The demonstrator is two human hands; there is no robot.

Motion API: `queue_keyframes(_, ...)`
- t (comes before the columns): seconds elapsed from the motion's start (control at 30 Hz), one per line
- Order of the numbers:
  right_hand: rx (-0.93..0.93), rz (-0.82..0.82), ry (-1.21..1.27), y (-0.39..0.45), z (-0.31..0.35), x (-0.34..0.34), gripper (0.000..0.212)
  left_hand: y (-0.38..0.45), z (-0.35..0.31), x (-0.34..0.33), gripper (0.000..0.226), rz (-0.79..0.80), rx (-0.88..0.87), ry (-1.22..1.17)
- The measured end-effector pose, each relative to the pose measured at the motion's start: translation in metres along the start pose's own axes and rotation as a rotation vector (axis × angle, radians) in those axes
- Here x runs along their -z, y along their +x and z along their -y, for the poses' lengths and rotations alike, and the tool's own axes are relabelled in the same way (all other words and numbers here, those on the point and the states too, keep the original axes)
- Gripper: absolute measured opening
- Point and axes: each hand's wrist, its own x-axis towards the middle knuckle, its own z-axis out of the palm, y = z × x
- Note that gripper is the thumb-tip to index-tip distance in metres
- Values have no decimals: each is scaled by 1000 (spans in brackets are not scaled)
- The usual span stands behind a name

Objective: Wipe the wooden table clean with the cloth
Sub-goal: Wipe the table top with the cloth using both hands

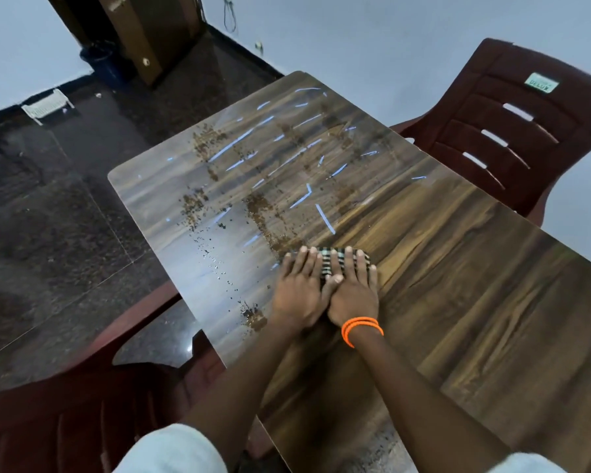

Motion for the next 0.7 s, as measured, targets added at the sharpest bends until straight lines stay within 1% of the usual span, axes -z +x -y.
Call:
queue_keyframes(0.17, 100, 42, 28, -16, 58, -12, 68, -41, 53, -1, 82, -1, 98, -21)
queue_keyframes(0.33, 191, -6, 33, -66, 73, -28, 64, -104, 62, -10, 84, -15, 123, -65)
queue_keyframes(0.43, 223, -16, 19, -103, 59, -30, 65, -137, 42, -17, 86, 2, 120, -84)
queue_keyframes(0.53, 207, -39, 7, -136, 27, -28, 60, -157, 8, -23, 88, 14, 80, -126)
queue_keyframes(0.63, 175, -47, -29, -153, -9, -23, 59, -158, -22, -29, 88, 39, 17, -132)
queue_keyframes(0.7, 160, -42, -61, -147, -25, -18, 60, -145, -31, -27, 87, 39, -21, -105)
